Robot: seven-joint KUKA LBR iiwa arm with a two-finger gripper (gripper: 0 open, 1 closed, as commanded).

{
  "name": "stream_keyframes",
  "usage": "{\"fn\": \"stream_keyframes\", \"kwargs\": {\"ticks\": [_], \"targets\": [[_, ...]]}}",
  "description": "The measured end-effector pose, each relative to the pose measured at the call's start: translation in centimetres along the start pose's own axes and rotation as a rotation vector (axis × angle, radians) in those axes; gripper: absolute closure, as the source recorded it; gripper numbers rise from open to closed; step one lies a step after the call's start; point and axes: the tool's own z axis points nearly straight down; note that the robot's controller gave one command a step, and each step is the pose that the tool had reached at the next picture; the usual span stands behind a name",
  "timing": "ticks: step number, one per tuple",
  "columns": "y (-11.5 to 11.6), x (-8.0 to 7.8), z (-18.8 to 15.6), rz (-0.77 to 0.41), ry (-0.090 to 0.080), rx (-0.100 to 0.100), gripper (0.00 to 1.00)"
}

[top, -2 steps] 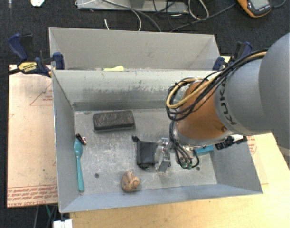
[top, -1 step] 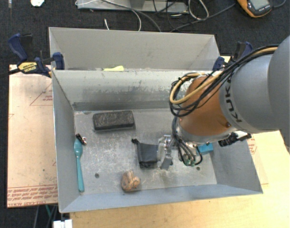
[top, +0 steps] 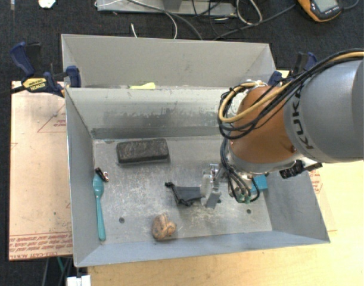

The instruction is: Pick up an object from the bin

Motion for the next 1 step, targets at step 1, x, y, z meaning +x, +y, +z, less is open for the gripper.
{"fn": "stream_keyframes", "kwargs": {"ticks": [1], "targets": [[0.02, -0.01, -5.13, 0.000, 0.003, 0.000, 1.00]]}}
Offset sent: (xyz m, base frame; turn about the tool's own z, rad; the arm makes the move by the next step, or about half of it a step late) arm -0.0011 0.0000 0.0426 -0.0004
